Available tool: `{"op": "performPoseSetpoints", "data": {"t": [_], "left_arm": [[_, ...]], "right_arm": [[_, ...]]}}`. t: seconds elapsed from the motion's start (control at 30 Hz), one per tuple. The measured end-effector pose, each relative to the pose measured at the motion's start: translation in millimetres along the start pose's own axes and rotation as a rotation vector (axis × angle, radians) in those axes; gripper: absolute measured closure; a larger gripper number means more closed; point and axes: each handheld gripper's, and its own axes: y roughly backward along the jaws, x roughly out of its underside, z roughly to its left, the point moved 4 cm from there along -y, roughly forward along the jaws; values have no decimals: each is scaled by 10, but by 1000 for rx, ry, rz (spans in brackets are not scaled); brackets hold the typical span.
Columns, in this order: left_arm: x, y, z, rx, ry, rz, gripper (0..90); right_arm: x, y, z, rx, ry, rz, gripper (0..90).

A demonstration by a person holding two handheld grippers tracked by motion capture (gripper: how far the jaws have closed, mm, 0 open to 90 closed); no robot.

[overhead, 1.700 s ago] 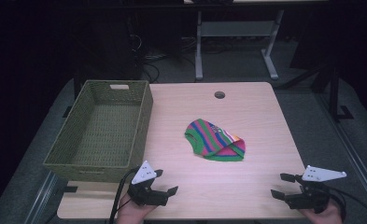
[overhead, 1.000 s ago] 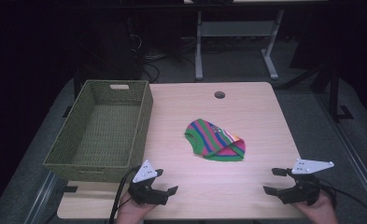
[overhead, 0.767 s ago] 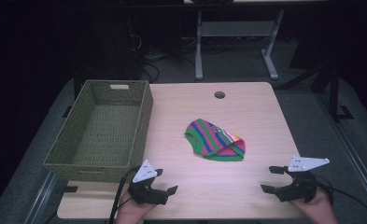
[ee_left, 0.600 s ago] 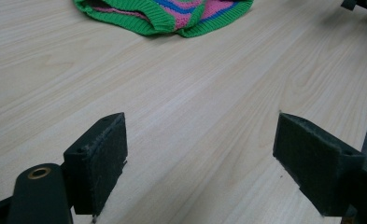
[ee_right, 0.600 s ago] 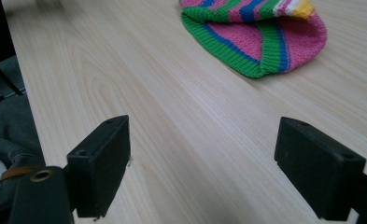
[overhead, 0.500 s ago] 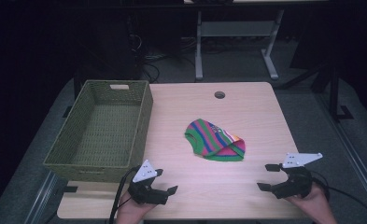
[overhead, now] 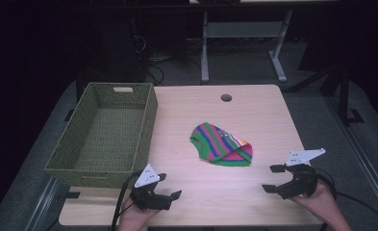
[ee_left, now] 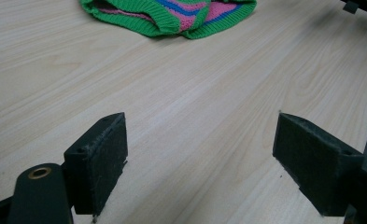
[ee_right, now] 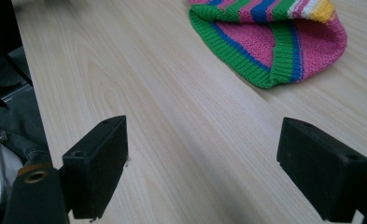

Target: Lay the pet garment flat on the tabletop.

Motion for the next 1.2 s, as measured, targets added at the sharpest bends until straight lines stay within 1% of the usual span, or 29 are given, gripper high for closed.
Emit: {"op": "performPoseSetpoints", "data": {"t": [0.03,0.07,0.17,0.23,0.27,0.3,0.4,0.47,0.57,0.6,0.63,0.77,0.9,0.97,1.03,1.2], "left_arm": [[0,0,0,0,0,1,174],[0,0,0,-1,0,0,174],[-4,7,-4,-2,-6,1,174],[-5,6,-1,-2,-9,0,175],[-5,5,0,-2,-7,0,175],[-5,4,1,-1,-2,0,175],[-1,2,7,0,-1,0,174],[-6,9,7,5,-5,0,177],[-16,24,-2,5,-6,-13,192],[-19,26,5,4,-18,-12,192],[-20,22,-1,5,-10,-18,192],[-19,28,13,6,-5,-13,191],[-20,30,17,3,-5,-15,188],[-22,35,16,11,2,-18,182],[-24,38,17,9,-5,-17,179],[-25,41,24,3,-5,-15,176]], "right_arm": [[-27,-12,-4,-5,6,12,158],[-27,-12,-4,-5,6,12,158],[-89,-32,-3,-14,33,24,157],[-143,-39,12,-23,28,39,158],[-181,-50,16,-27,39,48,157],[-181,-50,16,-27,39,48,157],[-270,-60,18,-38,52,61,153],[-336,-61,15,-36,66,68,148],[-429,-79,11,-44,76,77,141],[-477,-100,-10,-55,75,83,138],[-477,-100,-10,-55,75,83,138],[-569,-127,-69,-65,67,87,137],[-676,-168,-106,-74,76,99,137],[-736,-194,-126,-81,78,108,137],[-812,-226,-148,-78,88,118,138],[-974,-307,-141,-83,106,147,140]]}}
